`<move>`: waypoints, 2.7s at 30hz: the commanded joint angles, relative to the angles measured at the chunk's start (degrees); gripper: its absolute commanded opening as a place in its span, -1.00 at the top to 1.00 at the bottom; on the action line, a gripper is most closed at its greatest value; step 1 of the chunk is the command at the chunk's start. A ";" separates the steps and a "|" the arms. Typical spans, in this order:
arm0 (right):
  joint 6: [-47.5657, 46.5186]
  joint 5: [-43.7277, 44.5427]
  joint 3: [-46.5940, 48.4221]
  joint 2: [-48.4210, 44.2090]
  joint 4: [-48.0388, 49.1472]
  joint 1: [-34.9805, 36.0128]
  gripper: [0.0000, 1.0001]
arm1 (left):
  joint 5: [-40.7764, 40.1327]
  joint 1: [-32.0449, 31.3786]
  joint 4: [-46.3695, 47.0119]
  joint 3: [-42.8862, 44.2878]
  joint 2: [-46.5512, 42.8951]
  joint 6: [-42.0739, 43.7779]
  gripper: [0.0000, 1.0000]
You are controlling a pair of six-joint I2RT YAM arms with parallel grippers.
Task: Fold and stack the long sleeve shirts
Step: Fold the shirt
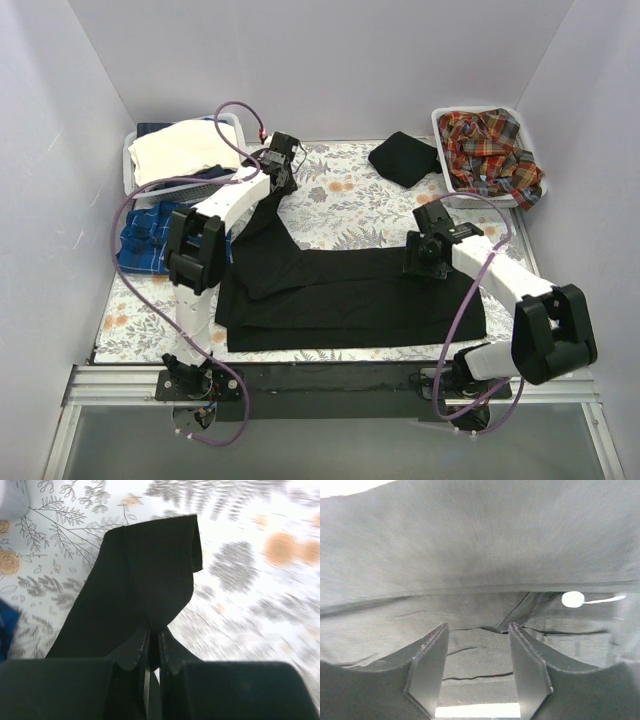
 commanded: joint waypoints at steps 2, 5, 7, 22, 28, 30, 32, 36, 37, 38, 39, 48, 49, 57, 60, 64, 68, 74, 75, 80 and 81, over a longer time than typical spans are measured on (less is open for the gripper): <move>-2.04 4.88 5.71 -5.89 -2.49 0.04 -0.24 | 10.35 -3.74 0.02 -5.03 -17.80 3.38 1.00; -2.83 4.28 8.00 -7.47 -2.49 0.04 -0.24 | 16.68 -4.18 0.20 -9.25 -25.18 3.12 1.00; -3.62 1.03 10.63 -8.35 -1.96 0.04 -0.24 | 19.23 -4.36 0.99 -11.45 -30.63 3.03 1.00; 6.40 -29.74 12.83 -16.10 19.31 2.05 -0.25 | 41.56 -8.49 6.96 -35.27 -50.24 1.46 1.00; 8.24 -28.16 12.75 -12.76 21.15 7.50 -0.36 | 43.15 -12.09 7.67 -38.09 -51.39 1.10 1.00; 9.56 -27.63 11.61 -11.88 21.59 8.73 -0.39 | 43.15 -13.66 8.72 -39.76 -51.83 0.40 1.00; 10.61 -27.63 11.17 -10.12 22.21 9.52 -0.40 | 42.98 -14.90 9.51 -41.42 -51.74 -0.56 1.00; 11.85 -26.58 10.82 -8.10 22.65 12.24 -0.43 | 39.90 -19.55 10.65 -43.01 -50.78 -1.36 1.00; 11.93 -26.40 10.64 -7.40 22.56 12.60 -0.43 | 39.20 -20.35 11.01 -43.28 -50.25 -1.45 1.00; 12.46 -26.32 10.29 -7.13 22.65 12.87 -0.43 | 37.54 -21.14 11.36 -43.54 -50.08 -1.80 1.00; 12.72 -26.31 10.12 -6.69 22.39 13.48 -0.42 | 36.48 -22.28 11.71 -43.63 -49.81 -2.06 1.00; 13.87 -18.67 9.50 -6.69 9.49 18.05 -0.37 | 25.40 -25.89 12.06 -44.16 -47.88 -3.91 1.00; 13.87 -18.41 9.41 -6.86 8.33 18.14 -0.37 | 25.22 -26.24 12.06 -44.51 -47.79 -3.91 1.00; 13.17 -19.46 7.57 -8.09 0.77 18.41 -0.36 | 22.32 -29.23 12.76 -45.57 -46.82 -4.26 1.00; 12.99 -21.12 6.86 -8.18 -0.37 18.41 -0.36 | 20.48 -30.02 12.77 -45.48 -46.56 -4.53 1.00; 12.20 -22.53 5.02 -8.18 -0.91 18.49 -0.09 | 20.04 -31.08 13.38 -46.18 -46.73 -4.70 1.00; 11.06 -22.80 2.13 -7.48 -0.91 18.49 0.77 | 22.84 -32.30 14.61 -47.58 -46.73 -4.18 0.99; 8.78 -15.88 -0.34 -8.27 -4.77 18.49 0.97 | 20.04 -32.75 11.37 -48.82 -50.15 -4.18 0.11; 8.25 -14.72 -0.43 -9.49 -5.38 18.49 0.97 | 18.12 -32.66 10.84 -48.91 -51.81 -3.65 0.01; 5.00 -5.31 0.09 -12.57 -9.51 18.58 0.97 | 15.21 -32.66 6.80 -49.87 -58.24 -0.75 -0.49; 4.64 -5.05 0.18 -13.62 -9.43 18.58 0.72 | 14.33 -32.66 6.18 -49.87 -59.29 -0.66 -0.53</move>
